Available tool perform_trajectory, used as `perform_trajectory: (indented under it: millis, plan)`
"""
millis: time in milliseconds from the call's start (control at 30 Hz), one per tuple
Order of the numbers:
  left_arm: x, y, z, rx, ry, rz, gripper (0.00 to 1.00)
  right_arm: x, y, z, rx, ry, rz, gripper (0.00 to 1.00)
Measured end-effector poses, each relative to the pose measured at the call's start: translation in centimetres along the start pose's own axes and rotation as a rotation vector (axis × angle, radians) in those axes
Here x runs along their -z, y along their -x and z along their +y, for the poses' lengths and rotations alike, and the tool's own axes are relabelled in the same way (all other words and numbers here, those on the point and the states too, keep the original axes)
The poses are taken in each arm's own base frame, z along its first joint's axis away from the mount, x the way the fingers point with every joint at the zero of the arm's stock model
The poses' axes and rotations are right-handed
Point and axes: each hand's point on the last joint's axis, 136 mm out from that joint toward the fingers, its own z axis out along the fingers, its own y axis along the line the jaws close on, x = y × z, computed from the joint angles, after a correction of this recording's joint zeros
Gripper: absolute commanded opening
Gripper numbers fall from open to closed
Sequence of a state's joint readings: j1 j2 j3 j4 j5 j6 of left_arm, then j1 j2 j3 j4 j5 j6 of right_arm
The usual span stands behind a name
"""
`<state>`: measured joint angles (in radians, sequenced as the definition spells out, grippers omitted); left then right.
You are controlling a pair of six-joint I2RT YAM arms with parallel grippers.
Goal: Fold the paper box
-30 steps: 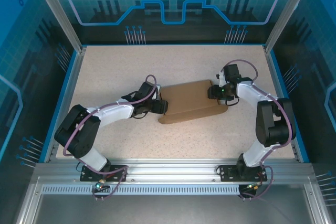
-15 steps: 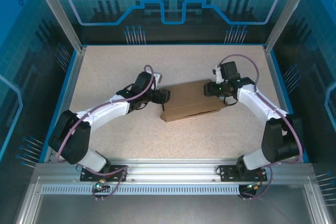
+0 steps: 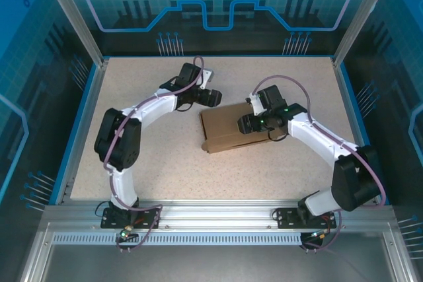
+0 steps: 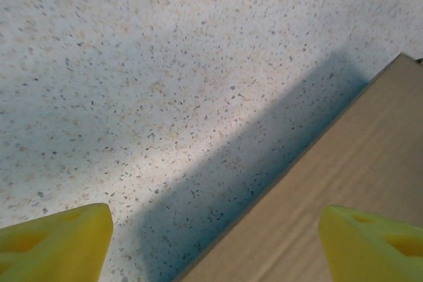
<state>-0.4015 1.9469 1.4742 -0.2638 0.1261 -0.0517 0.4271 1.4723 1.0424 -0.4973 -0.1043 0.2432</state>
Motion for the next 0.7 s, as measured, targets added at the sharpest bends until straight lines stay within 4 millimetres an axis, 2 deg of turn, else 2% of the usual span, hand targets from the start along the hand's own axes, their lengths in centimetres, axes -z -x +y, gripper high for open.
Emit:
perform_trajectory:
  millis: [200, 333, 467, 600, 700]
  plan:
    - [-3.7, -0.1, 0.0, -0.005, -0.096, 0.096, 0.82, -3.2, -1.5, -0.6, -0.022, 0.013, 0.088, 0.64]
    - [-5.2, -2.0, -0.7, -0.01, -0.167, 0.176, 0.81, -3.7, -1.6, -1.2, -0.031, 0.017, 0.101, 0.64]
    - [-5.0, -3.7, -1.4, -0.003, -0.217, 0.242, 0.79, -3.7, -1.2, -1.9, -0.031, 0.01, 0.101, 0.64]
    - [-4.9, -4.5, -1.9, -0.003, -0.251, 0.264, 0.76, -3.3, 0.2, -2.5, -0.025, -0.001, 0.089, 0.64]
    - [-4.6, -6.1, -2.1, 0.015, -0.274, 0.293, 0.74, -2.7, 1.1, -3.0, -0.022, -0.013, 0.077, 0.64]
